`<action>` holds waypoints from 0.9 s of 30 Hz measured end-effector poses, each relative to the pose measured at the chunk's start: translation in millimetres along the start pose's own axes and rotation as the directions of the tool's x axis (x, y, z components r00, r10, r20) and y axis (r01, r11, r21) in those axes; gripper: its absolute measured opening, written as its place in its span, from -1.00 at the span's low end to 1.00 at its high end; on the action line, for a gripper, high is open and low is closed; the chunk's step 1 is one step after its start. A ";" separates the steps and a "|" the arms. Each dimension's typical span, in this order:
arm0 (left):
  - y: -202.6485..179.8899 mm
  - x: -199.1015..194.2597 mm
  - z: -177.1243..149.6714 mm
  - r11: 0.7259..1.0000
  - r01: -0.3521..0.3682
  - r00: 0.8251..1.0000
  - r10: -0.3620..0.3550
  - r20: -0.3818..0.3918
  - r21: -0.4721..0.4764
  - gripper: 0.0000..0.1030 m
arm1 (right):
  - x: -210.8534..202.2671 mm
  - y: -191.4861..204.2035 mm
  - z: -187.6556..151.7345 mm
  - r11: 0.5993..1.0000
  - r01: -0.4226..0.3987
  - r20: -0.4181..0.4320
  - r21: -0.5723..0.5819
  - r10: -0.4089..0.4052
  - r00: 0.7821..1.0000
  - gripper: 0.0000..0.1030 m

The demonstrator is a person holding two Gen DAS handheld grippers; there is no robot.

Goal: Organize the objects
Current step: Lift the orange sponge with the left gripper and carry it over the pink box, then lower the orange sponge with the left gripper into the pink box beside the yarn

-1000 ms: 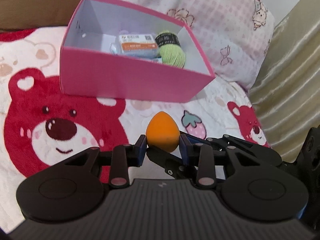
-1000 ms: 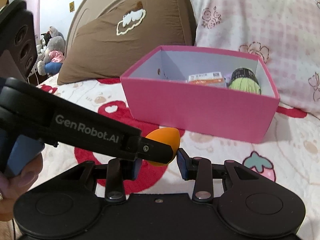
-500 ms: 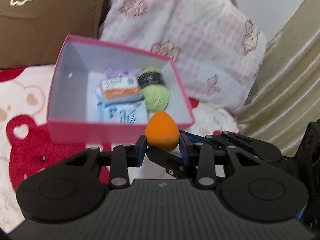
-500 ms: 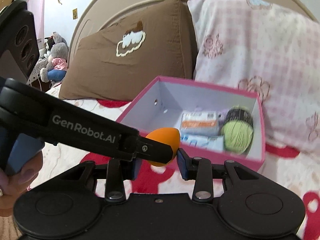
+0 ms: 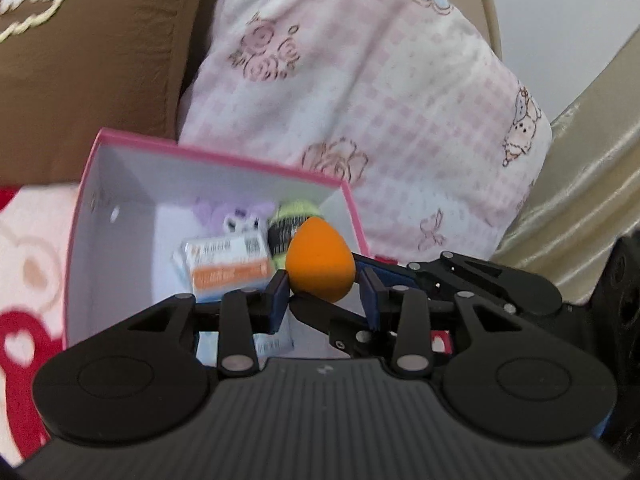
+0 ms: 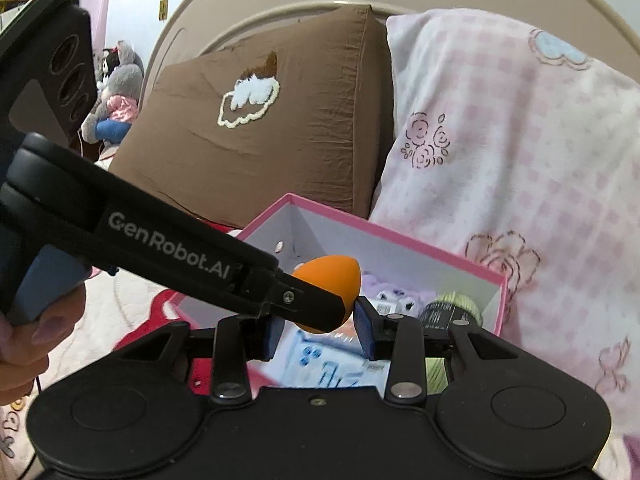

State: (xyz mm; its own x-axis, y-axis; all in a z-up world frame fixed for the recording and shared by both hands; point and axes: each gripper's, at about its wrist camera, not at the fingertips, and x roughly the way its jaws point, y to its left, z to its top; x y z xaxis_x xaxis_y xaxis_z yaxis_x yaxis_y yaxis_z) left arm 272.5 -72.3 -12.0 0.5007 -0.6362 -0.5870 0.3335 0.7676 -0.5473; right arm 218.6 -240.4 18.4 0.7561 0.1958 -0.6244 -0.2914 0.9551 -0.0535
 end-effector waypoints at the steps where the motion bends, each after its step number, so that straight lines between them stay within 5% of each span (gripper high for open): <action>1: 3.6 5.4 3.8 1.000 -0.004 1.000 0.004 -0.006 -0.012 -0.31 | 6.1 -5.9 4.0 1.000 -0.006 -0.010 0.002 0.006 1.000 -0.17; 9: 30.3 57.4 28.5 0.997 -0.041 0.997 0.037 -0.068 -0.058 -0.31 | 57.4 -37.7 15.0 0.999 -0.043 -0.079 0.024 0.045 0.996 -0.17; 22: 63.9 116.3 35.3 0.977 -0.005 0.999 -0.004 -0.040 -0.215 -0.31 | 116.8 -103.4 4.0 0.953 -0.076 -0.161 0.294 0.127 0.979 -0.17; 27: 77.2 125.7 34.2 0.967 -0.009 0.999 -0.003 -0.046 -0.254 -0.31 | 132.9 -104.7 1.8 0.950 -0.077 -0.187 0.302 0.138 0.973 -0.17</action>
State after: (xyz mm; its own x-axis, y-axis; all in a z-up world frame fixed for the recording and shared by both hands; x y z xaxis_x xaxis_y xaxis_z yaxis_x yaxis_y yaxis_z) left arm 388.6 -90.3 -107.6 0.4623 -0.6413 -0.6124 0.1156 0.7283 -0.6754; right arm 350.6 -313.9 -57.6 0.5855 0.2811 -0.7604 -0.1586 0.9596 0.2326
